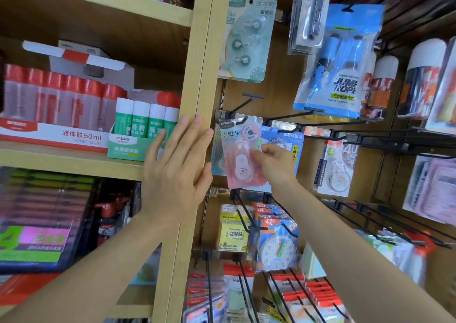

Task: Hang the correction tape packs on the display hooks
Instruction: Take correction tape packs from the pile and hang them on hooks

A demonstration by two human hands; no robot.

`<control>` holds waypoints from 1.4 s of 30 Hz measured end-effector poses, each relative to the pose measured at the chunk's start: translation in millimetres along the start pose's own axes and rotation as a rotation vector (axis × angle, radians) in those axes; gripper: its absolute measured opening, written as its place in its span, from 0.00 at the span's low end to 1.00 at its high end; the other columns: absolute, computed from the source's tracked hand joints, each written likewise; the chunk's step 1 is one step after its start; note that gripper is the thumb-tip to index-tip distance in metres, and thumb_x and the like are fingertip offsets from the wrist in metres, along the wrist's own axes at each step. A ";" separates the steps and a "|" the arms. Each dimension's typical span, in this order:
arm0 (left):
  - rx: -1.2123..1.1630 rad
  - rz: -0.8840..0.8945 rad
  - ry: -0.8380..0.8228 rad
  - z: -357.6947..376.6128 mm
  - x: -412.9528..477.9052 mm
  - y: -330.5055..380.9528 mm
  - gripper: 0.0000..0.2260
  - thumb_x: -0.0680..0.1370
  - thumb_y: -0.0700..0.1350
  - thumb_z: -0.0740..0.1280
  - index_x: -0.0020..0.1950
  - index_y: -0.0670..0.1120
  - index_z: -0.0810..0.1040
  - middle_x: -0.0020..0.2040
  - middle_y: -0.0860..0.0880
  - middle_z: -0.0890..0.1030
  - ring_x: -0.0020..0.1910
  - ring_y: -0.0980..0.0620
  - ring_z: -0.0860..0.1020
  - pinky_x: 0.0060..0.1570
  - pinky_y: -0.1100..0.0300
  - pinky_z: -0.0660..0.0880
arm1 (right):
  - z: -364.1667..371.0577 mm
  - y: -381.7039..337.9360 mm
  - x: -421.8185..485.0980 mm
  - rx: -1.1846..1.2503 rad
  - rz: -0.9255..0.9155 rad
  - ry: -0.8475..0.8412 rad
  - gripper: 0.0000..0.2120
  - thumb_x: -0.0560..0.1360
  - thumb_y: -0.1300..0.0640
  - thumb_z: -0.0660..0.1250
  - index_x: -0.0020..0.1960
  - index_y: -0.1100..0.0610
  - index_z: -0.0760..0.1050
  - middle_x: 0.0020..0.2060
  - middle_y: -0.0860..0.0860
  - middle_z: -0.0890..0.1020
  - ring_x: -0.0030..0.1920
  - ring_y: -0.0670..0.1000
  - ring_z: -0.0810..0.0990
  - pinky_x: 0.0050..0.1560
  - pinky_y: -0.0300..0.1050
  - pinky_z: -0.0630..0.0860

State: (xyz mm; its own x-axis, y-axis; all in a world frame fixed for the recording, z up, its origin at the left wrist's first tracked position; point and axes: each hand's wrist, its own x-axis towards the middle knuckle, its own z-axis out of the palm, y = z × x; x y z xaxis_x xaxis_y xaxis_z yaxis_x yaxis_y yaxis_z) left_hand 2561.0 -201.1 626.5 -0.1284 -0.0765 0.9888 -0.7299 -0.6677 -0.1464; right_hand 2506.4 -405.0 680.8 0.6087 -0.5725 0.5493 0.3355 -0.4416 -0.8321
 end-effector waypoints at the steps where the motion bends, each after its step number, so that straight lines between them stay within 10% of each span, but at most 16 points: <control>1: 0.000 0.001 0.003 0.2 0.0 0.1 0.22 0.80 0.46 0.66 0.74 0.44 0.73 0.78 0.45 0.68 0.79 0.46 0.63 0.73 0.40 0.64 | 1.8 0.0 3.1 -0.008 0.005 0.006 0.08 0.78 0.58 0.70 0.41 0.57 0.79 0.36 0.50 0.84 0.38 0.52 0.84 0.33 0.43 0.78; 14: -0.016 -0.014 -0.005 -1.1 -1.0 1.7 0.22 0.81 0.46 0.66 0.74 0.44 0.73 0.78 0.45 0.68 0.79 0.47 0.63 0.73 0.39 0.65 | 26.0 7.2 39.7 -0.504 -0.049 0.097 0.20 0.74 0.54 0.70 0.28 0.59 0.71 0.23 0.52 0.70 0.27 0.53 0.70 0.29 0.41 0.67; 19: 0.003 0.001 -0.018 -1.7 -0.7 0.4 0.22 0.80 0.46 0.66 0.75 0.44 0.73 0.78 0.45 0.67 0.79 0.46 0.63 0.73 0.40 0.65 | 18.9 2.3 26.4 -0.705 -0.165 0.117 0.24 0.72 0.42 0.71 0.30 0.61 0.77 0.25 0.55 0.78 0.30 0.55 0.80 0.33 0.46 0.78; 31: -0.021 -0.031 -0.109 -12.3 -11.3 14.1 0.24 0.79 0.45 0.67 0.75 0.42 0.72 0.79 0.44 0.66 0.80 0.45 0.61 0.77 0.46 0.60 | -75.0 17.8 -87.0 -0.228 -0.165 -0.169 0.06 0.76 0.57 0.72 0.43 0.58 0.83 0.35 0.55 0.86 0.32 0.51 0.84 0.33 0.42 0.77; 42: -0.566 -0.268 -0.492 -87.2 -191.0 95.0 0.09 0.76 0.48 0.67 0.46 0.49 0.87 0.41 0.56 0.85 0.39 0.56 0.81 0.42 0.61 0.75 | -143.9 120.8 -228.3 -0.210 -0.035 -0.120 0.07 0.75 0.65 0.72 0.46 0.53 0.82 0.36 0.50 0.85 0.36 0.54 0.84 0.39 0.45 0.78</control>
State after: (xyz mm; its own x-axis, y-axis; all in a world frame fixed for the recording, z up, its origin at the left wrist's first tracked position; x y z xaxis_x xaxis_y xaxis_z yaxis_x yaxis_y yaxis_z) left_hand 2457.6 -185.4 421.1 0.3149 -0.3732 0.8727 -0.9411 -0.2422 0.2360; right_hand 2304.5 -427.0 466.0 0.6845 -0.4741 0.5539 0.2086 -0.6006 -0.7718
